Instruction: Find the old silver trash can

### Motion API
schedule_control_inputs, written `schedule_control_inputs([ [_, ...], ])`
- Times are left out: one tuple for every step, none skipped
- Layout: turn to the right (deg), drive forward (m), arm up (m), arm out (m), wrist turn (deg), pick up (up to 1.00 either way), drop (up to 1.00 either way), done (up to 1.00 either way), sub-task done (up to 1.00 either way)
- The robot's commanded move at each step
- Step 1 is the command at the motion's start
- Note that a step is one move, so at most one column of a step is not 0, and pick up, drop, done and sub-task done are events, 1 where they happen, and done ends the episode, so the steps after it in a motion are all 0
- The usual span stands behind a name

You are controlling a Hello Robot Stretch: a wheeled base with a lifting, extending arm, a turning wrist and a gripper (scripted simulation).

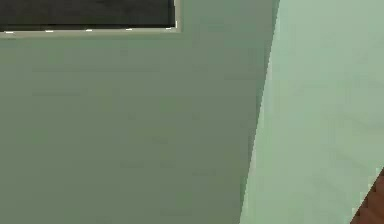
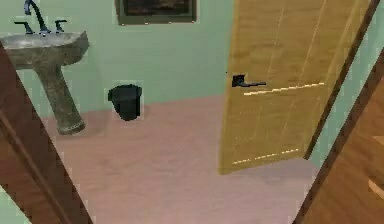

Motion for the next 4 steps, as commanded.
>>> schedule_control_inputs([
  [-45.0,0.00,0.00,0.00,0.0,0.00,0.00,0.00,0.00],
  [-45.0,0.00,0.00,0.00,0.0,0.00,0.00,0.00,0.00],
  [-39.0,0.00,0.00,0.00,0.0,0.00,0.00,0.00,0.00],
  [0.0,0.65,0.00,0.00,0.0,0.00,0.00,0.00,0.00],
])
